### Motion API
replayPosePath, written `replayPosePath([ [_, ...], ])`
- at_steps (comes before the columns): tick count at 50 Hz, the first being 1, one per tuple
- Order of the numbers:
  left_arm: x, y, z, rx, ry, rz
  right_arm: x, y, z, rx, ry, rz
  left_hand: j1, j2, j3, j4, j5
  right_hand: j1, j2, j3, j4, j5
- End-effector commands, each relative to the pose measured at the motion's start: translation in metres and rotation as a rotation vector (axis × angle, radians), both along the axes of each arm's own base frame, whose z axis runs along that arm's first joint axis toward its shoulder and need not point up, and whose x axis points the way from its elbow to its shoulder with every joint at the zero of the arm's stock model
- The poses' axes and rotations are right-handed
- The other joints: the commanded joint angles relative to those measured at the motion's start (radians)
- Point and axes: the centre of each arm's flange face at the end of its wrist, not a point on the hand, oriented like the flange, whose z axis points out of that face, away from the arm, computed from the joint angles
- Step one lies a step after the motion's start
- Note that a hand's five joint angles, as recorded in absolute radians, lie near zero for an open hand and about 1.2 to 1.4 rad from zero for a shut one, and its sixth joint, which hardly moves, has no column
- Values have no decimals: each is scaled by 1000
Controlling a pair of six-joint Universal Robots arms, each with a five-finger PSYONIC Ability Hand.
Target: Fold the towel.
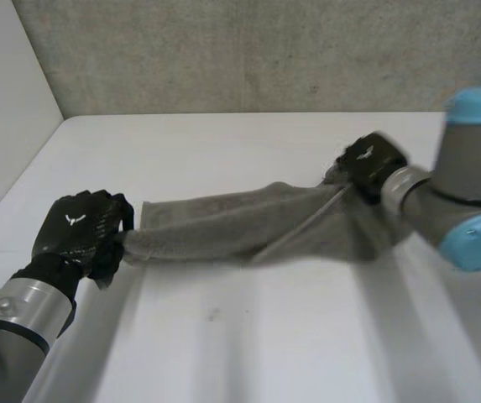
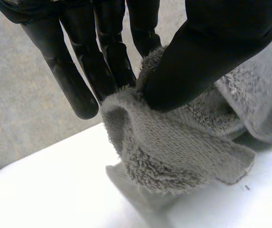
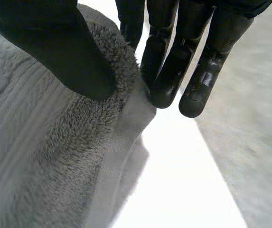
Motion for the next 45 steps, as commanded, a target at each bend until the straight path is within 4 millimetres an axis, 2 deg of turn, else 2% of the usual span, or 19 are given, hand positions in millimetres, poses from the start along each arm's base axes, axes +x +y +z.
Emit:
replayPosePath([
  [1, 7, -10, 31, -106, 32, 35, -66, 11, 60, -58, -143, -197, 221, 180, 182, 177, 195, 447, 224, 217, 207, 251],
  [3, 12, -16, 53, -169, 51, 60, -89, 24, 90, -128, -168, -251, 221, 180, 182, 177, 195, 447, 224, 217, 207, 251],
  [4, 12, -16, 53, -169, 51, 60, -89, 24, 90, -128, -168, -251, 221, 180, 182, 177, 195, 447, 224, 217, 207, 251],
  [6, 12, -16, 65, -197, 61, 61, -97, 42, 110, -178, -183, -244, 221, 180, 182, 177, 195, 447, 224, 217, 207, 251],
  [8, 12, -14, 89, -241, 74, 61, -97, 51, 117, -185, -191, -223, 221, 180, 182, 177, 195, 447, 224, 217, 207, 251],
  [9, 12, -14, 89, -241, 74, 61, -96, 60, 122, -187, -196, -202, 221, 180, 182, 177, 195, 447, 224, 217, 207, 251],
  [11, 12, -12, 109, -267, 88, 56, -96, 65, 124, -179, -197, -184, 221, 180, 182, 177, 195, 447, 224, 217, 207, 251],
  [23, 12, -7, 127, -249, 76, 49, -112, 87, 136, -87, -175, -209, 221, 180, 182, 177, 195, 447, 224, 217, 207, 251],
  [28, 11, -12, 124, -239, 69, 33, -109, 87, 132, -67, -174, -193, 221, 180, 182, 177, 195, 447, 224, 217, 207, 251],
  [31, 6, -22, 108, -180, 52, 1, -109, 80, 115, -10, -164, -199, 221, 180, 182, 177, 195, 447, 224, 217, 207, 251],
  [33, -1, -38, 81, -86, 28, -25, -103, 61, 82, 105, -145, -195, 221, 180, 182, 177, 195, 447, 224, 217, 207, 251],
  [36, -5, -47, 70, -52, 13, -33, -95, 54, 70, 138, -137, -180, 221, 180, 182, 177, 195, 447, 224, 217, 207, 251],
  [38, -11, -68, 48, -4, -32, -33, -77, 43, 54, 169, -115, -154, 221, 180, 182, 177, 195, 447, 224, 217, 207, 251],
  [39, -11, -68, 48, -3, -32, -33, -77, 43, 54, 169, -114, -154, 221, 180, 182, 177, 195, 447, 224, 217, 207, 251],
  [41, -18, -94, 27, 24, -87, -35, -70, 26, 41, 172, -80, -190, 221, 180, 182, 177, 195, 447, 224, 217, 207, 251],
  [42, -18, -95, 27, 24, -88, -35, -70, 26, 40, 172, -80, -191, 221, 180, 182, 177, 195, 447, 224, 217, 207, 251],
  [43, -23, -106, 20, 19, -117, -42, -67, 14, 35, 159, -65, -215, 221, 180, 182, 177, 195, 447, 224, 217, 207, 251],
  [44, -23, -107, 20, 19, -118, -42, -66, 1, 32, 138, -49, -238, 221, 180, 182, 177, 195, 447, 224, 217, 207, 251],
  [45, -27, -120, 19, -4, -146, -43, -66, 1, 32, 137, -48, -238, 221, 180, 182, 177, 195, 447, 224, 217, 207, 251],
])
